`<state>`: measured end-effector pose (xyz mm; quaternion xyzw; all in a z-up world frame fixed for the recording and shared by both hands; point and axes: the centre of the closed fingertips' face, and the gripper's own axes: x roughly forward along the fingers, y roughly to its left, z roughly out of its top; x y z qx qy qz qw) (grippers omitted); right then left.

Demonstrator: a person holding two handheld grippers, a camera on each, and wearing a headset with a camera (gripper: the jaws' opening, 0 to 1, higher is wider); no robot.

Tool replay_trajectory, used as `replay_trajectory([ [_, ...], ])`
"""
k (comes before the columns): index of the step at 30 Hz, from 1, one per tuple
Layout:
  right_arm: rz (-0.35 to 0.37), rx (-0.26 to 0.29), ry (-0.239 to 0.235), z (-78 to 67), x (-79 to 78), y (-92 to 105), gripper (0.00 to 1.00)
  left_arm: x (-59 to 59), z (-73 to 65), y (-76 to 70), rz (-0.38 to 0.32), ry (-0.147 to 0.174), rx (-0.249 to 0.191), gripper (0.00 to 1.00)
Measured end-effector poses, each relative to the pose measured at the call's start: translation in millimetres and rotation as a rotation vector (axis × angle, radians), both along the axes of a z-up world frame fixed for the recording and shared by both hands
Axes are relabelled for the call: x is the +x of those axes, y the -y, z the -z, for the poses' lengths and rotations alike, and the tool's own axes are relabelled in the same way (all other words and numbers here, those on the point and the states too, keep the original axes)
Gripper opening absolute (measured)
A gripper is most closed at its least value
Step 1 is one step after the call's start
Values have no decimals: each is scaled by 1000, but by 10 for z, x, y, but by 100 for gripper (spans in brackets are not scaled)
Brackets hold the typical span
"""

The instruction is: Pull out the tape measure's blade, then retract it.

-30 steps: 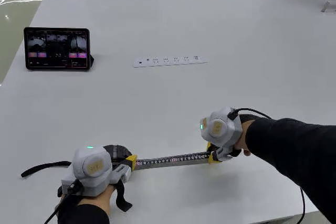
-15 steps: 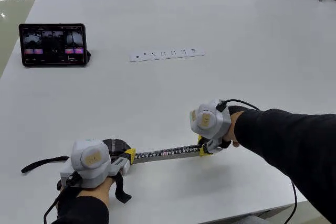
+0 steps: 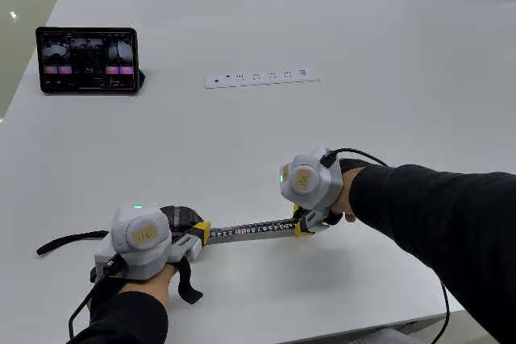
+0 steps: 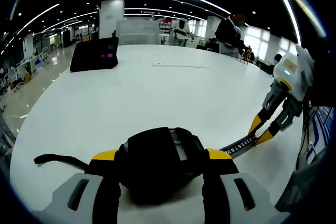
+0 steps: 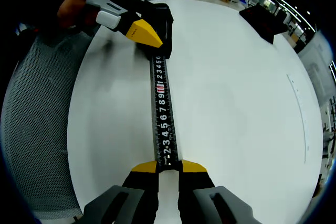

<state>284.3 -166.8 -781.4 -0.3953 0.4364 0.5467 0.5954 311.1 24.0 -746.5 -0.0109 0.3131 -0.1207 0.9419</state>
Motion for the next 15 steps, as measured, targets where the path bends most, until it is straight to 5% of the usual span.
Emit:
replay_trajectory([
  [15,-13,18,2,-3,2,-228,9,-3,0,2,-2,-9,2,59],
])
